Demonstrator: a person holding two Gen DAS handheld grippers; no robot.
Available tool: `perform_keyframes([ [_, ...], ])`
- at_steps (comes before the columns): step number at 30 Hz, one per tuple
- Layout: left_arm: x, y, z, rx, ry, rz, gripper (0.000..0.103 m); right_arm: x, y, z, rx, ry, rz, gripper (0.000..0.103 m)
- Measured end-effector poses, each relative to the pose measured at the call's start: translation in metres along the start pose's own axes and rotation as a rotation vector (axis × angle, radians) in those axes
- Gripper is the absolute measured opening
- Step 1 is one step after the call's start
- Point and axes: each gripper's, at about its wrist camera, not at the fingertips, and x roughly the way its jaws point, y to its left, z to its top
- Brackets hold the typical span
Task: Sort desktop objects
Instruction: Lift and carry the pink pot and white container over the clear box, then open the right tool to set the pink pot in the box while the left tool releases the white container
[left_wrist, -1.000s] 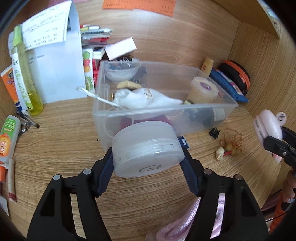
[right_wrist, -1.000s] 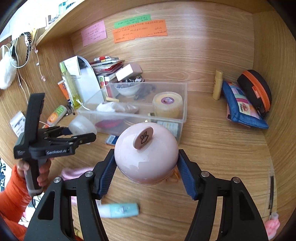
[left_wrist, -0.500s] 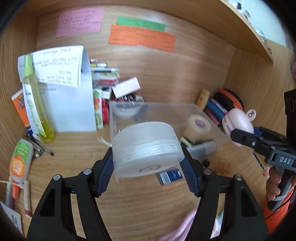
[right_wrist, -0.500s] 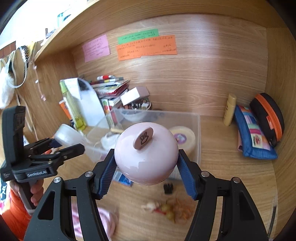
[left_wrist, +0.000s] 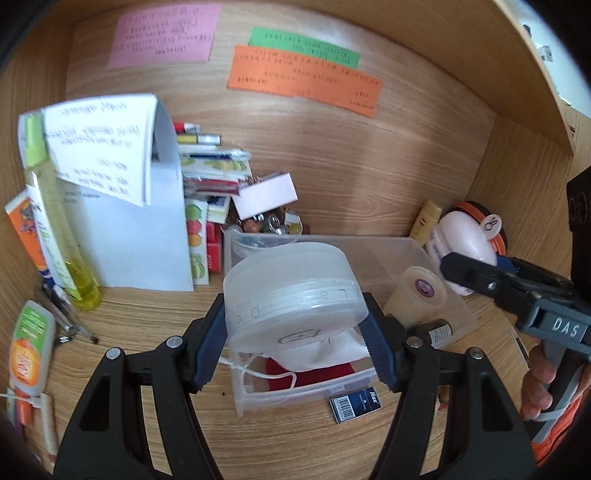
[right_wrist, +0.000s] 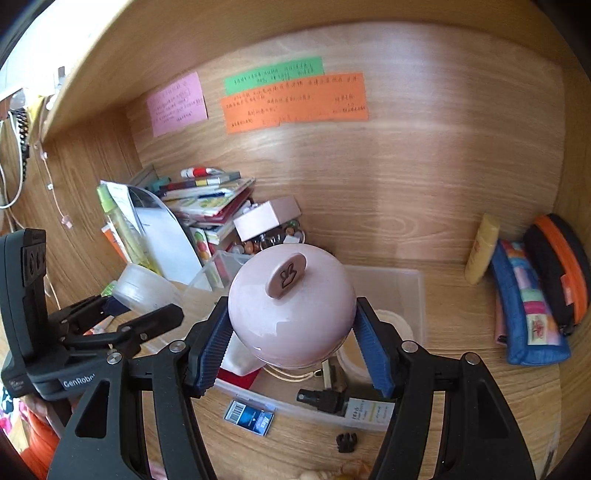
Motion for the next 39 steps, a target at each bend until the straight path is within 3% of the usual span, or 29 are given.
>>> perform_keyframes([
  [8, 0.024, -0.004, -0.011, 0.022, 0.053, -0.015, 0.068, 0.034, -0.002, -0.018, -0.022, 0.081, -0.002, 0.061],
  [17, 0.023, -0.010, -0.019, 0.067, 0.020, 0.027, 0.067, 0.046, 0.006, -0.029, -0.083, 0.108, -0.055, 0.061],
  [24, 0.020, 0.000, -0.016, 0.032, 0.021, -0.019, 0.067, 0.053, 0.010, -0.032, -0.093, 0.141, -0.031, 0.061],
  [31, 0.018, -0.002, -0.016, 0.040, 0.010, -0.019, 0.067, 0.056, 0.012, -0.035, -0.109, 0.159, -0.030, 0.061],
  [35, 0.012, -0.001, -0.016, 0.037, -0.018, -0.025, 0.075, 0.055, 0.011, -0.035, -0.100, 0.160, -0.027, 0.061],
  [39, 0.008, -0.001, -0.015, 0.038, -0.040, -0.023, 0.076, 0.055, 0.011, -0.035, -0.099, 0.159, -0.027, 0.061],
])
